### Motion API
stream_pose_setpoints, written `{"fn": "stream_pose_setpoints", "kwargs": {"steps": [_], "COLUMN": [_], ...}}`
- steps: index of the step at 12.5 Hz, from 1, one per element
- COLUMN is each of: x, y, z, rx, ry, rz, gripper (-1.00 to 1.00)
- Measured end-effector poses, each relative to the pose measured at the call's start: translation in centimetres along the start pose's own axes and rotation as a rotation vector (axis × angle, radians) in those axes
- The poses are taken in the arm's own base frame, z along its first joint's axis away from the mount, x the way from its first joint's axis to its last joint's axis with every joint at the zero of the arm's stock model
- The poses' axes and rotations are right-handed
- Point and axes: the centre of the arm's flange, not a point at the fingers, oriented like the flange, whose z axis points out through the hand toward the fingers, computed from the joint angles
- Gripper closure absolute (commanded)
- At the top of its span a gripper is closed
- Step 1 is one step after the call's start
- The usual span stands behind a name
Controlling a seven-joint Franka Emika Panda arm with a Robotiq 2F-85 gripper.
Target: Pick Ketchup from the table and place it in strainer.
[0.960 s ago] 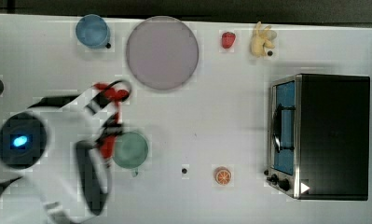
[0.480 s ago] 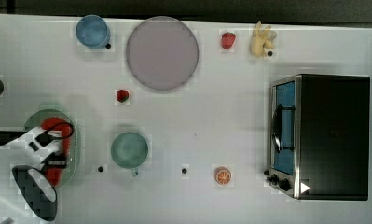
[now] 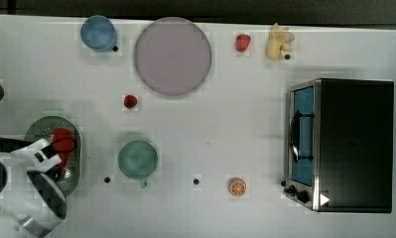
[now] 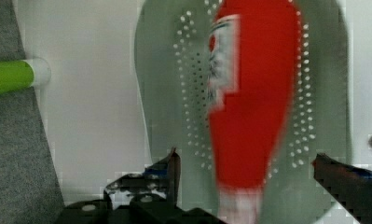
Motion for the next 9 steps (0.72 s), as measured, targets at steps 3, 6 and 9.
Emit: {"fn": "stream_pose_setpoints", "kwargs": {"steps": [3, 6, 9], "x": [1.4, 2.7, 4.0], "y": [1.5, 3.3, 6.0], "z": [1.9, -0.7, -7.2], "rx": [-0.007, -0.070, -0.177], "ry": [-0.018, -0.003, 0.062], "rz": [0.037, 0.073, 0.137], "gripper": [-1.00, -1.00, -1.00]}}
